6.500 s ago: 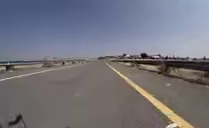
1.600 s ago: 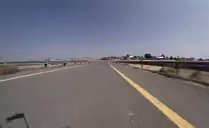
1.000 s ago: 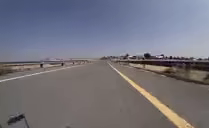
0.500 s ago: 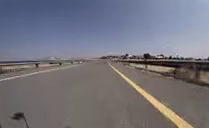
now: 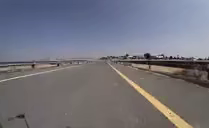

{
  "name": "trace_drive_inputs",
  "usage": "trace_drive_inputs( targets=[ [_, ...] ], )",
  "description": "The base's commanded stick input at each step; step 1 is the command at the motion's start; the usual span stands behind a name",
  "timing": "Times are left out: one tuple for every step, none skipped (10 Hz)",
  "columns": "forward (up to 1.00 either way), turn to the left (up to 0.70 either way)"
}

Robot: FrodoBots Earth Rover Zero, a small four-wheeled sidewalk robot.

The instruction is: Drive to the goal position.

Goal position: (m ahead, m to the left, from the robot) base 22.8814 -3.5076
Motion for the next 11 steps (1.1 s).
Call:
trace_drive_inputs(
  targets=[
    [1.0,0.0],
    [1.0,0.0],
    [1.0,0.0],
    [1.0,0.0],
    [1.0,0.0],
    [1.0,0.0],
    [1.0,0.0],
    [1.0,0.0],
    [1.0,0.0],
    [1.0,0.0],
    [1.0,0.0]
  ],
)
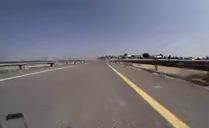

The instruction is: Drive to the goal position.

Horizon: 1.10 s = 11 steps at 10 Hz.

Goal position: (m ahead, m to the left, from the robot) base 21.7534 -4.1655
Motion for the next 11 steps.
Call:
trace_drive_inputs(
  targets=[
    [1.0,0.0],
    [1.0,0.12],
    [1.0,0.25],
    [1.0,0.27],
    [1.0,0.27],
    [1.0,0.0],
    [1.0,0.0],
    [1.0,0.0],
    [1.0,0.0],
    [1.0,0.0],
    [1.0,0.0]
  ],
)
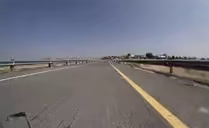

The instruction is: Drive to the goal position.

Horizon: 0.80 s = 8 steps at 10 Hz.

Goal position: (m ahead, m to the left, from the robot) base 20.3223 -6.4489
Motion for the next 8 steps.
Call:
trace_drive_inputs(
  targets=[
    [1.0,0.0],
    [1.0,0.0],
    [1.0,0.0],
    [1.0,0.0],
    [1.0,0.0],
    [1.0,0.0],
    [1.0,0.0],
    [1.0,0.0]
  ],
)
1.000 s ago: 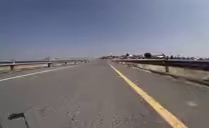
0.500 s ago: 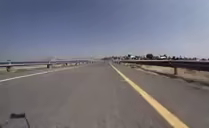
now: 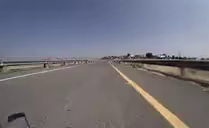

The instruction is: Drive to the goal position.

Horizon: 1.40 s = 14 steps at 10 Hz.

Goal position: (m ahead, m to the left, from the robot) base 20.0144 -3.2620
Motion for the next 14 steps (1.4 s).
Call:
trace_drive_inputs(
  targets=[
    [1.0,0.0],
    [1.0,0.0],
    [1.0,0.0],
    [1.0,0.0],
    [1.0,0.0],
    [1.0,0.0],
    [1.0,0.0],
    [1.0,0.0],
    [1.0,0.0],
    [1.0,0.0],
    [1.0,0.0],
    [1.0,0.0],
    [1.0,0.0],
    [1.0,0.0]
  ],
)
